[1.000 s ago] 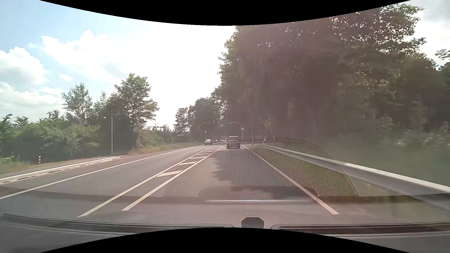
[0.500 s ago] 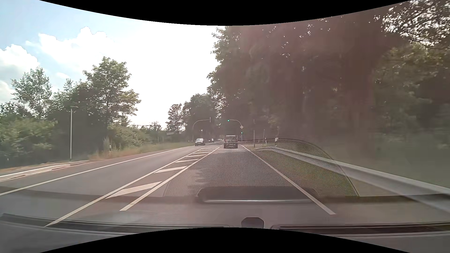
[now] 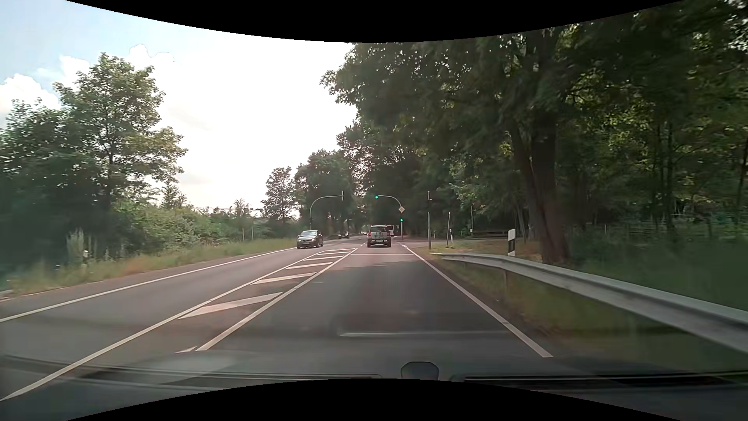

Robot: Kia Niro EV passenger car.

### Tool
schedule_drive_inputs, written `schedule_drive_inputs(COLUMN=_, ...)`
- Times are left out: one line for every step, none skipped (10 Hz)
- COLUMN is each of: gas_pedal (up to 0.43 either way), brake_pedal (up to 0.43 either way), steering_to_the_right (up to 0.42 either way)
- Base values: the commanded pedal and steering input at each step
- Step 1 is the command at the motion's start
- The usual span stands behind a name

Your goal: Follow the waypoints while adhering to traffic rules and regulations

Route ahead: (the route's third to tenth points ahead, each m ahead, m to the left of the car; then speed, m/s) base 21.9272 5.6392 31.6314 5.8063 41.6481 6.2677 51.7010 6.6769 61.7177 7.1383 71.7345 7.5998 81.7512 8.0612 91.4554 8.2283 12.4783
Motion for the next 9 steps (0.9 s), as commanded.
schedule_drive_inputs(gas_pedal=0.197, brake_pedal=0.000, steering_to_the_right=-0.006)
schedule_drive_inputs(gas_pedal=0.197, brake_pedal=0.000, steering_to_the_right=-0.009)
schedule_drive_inputs(gas_pedal=0.197, brake_pedal=0.000, steering_to_the_right=-0.011)
schedule_drive_inputs(gas_pedal=0.197, brake_pedal=0.000, steering_to_the_right=-0.012)
schedule_drive_inputs(gas_pedal=0.197, brake_pedal=0.000, steering_to_the_right=-0.012)
schedule_drive_inputs(gas_pedal=0.189, brake_pedal=0.000, steering_to_the_right=-0.012)
schedule_drive_inputs(gas_pedal=0.189, brake_pedal=0.000, steering_to_the_right=-0.012)
schedule_drive_inputs(gas_pedal=0.189, brake_pedal=0.000, steering_to_the_right=-0.012)
schedule_drive_inputs(gas_pedal=0.177, brake_pedal=0.000, steering_to_the_right=-0.011)
